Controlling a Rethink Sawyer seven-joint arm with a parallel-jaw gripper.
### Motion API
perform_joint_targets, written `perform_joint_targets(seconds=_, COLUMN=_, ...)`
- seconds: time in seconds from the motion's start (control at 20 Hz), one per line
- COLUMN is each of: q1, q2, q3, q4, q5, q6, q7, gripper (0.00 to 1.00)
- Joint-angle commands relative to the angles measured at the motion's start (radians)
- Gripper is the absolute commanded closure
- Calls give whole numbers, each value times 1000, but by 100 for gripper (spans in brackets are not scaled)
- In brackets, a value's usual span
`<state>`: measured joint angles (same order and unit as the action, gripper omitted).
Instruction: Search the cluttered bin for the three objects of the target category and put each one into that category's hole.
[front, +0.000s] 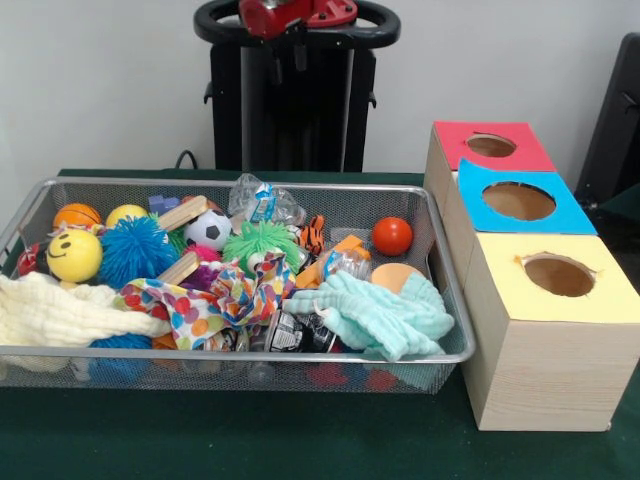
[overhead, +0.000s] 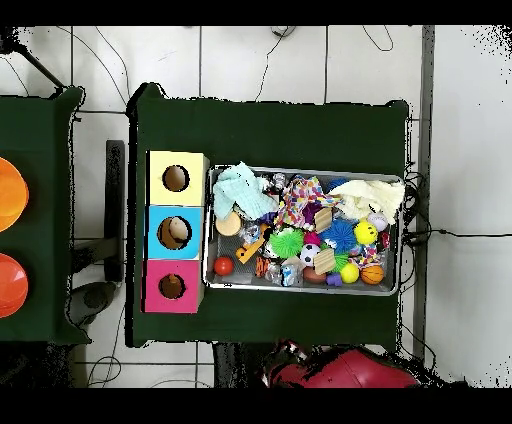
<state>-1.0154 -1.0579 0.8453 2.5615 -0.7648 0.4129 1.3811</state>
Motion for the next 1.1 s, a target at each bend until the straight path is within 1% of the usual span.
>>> perform_joint_targets(seconds=0.05, q1=44, q2=40, q3=-34, q4=-190, q5=110, q6=152, q7=73, gripper=0)
perform_joint_targets(seconds=0.2, q1=62, q2=42, q3=-43, q4=-216, q5=142, q6=195, q7=52, gripper=0)
perform_joint_targets(seconds=0.35, q1=88, q2=52, q3=-56, q4=-248, q5=157, q6=228, q7=48, gripper=0)
perform_joint_targets(seconds=0.6, q1=109, q2=62, q3=-61, q4=-292, q5=190, q6=286, q7=30, gripper=0)
perform_joint_targets(seconds=0.9, q1=135, q2=78, q3=-74, q4=-343, q5=204, q6=358, q7=14, gripper=0)
perform_joint_targets(seconds=1.1, q1=166, q2=88, q3=-89, q4=-386, q5=218, q6=415, q7=19, gripper=0)
